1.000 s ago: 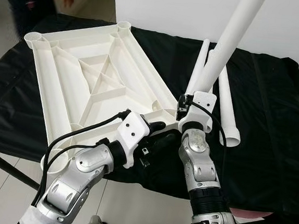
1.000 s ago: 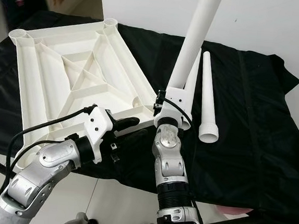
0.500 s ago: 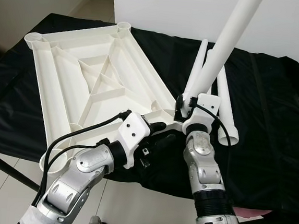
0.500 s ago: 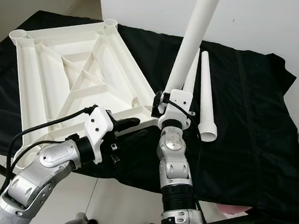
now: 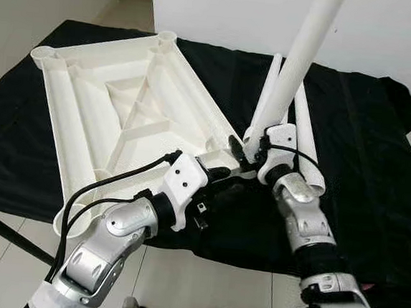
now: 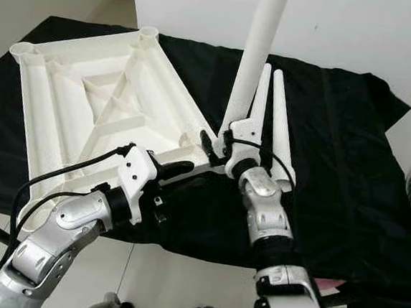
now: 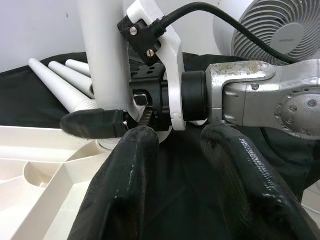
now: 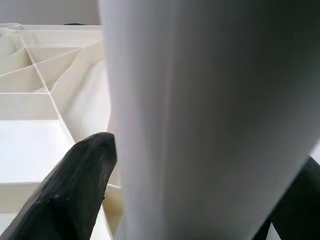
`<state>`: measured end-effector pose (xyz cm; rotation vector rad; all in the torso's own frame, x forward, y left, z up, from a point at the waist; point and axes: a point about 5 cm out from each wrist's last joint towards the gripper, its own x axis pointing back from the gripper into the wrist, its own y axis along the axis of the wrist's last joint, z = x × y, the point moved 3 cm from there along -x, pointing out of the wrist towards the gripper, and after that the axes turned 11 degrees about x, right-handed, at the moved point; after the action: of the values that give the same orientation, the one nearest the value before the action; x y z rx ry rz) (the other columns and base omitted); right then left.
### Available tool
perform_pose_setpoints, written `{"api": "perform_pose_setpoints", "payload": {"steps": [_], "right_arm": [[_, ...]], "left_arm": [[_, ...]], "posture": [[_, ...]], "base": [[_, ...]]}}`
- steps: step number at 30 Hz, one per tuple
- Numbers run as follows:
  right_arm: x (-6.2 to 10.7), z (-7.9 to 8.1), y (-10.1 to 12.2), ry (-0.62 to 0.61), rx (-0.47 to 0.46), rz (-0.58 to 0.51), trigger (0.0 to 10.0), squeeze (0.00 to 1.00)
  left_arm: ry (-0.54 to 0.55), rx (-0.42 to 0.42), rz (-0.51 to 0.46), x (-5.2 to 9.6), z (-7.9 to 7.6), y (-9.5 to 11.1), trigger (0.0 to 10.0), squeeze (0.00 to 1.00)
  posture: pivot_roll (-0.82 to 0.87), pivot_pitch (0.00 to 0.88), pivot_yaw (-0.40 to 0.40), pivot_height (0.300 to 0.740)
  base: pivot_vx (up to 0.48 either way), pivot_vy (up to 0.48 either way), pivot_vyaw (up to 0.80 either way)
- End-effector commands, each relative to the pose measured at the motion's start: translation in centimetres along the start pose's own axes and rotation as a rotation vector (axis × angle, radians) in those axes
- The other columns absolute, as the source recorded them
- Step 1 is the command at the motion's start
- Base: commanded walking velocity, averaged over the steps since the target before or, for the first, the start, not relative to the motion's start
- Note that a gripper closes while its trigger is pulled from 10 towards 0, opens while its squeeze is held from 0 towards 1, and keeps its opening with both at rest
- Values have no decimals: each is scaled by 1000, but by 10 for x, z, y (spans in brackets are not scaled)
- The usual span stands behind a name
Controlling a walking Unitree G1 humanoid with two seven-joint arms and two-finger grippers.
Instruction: Building children table
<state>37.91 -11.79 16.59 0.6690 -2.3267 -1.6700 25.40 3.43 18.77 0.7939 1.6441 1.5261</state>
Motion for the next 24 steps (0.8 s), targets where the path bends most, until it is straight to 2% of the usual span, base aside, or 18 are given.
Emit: {"api": "perform_pose_setpoints", "payload": {"steps": [1,10,11,12,13,14,16,24], "right_arm": [[-3,0,1,71,39,-19,10000,0],[-8,-6,4,152,77,-25,10000,0],[-9,-6,4,173,86,-26,8588,0],[-9,-6,4,173,86,-26,8588,0],[-9,-7,3,189,92,-23,863,0],[-9,-7,3,189,92,-23,863,0],[-8,-6,0,216,93,-18,0,0],[-6,-6,-6,242,77,-6,0,0]], "left_arm": [[-23,-9,-4,-1,-3,3,10000,0],[-26,-12,1,0,-2,3,10000,0],[-29,-10,5,0,-3,3,10000,0],[-29,-10,5,0,-3,3,10000,0],[-32,-8,6,0,-4,2,10000,0],[-32,-8,6,0,-4,2,10000,0],[-36,-6,9,0,-5,2,10000,0],[-45,0,17,0,-7,0,10000,0]], "posture": [[-53,95,33,740],[-48,97,40,740],[-48,97,40,740],[-48,97,40,740],[-48,100,41,740],[-48,100,41,740],[-48,100,41,740],[-50,104,41,740]], "base": [[0,0,0],[0,0,0],[0,0,0],[0,0,0],[0,0,0],[0,0,0],[0,0,0],[0,0,0]]}}
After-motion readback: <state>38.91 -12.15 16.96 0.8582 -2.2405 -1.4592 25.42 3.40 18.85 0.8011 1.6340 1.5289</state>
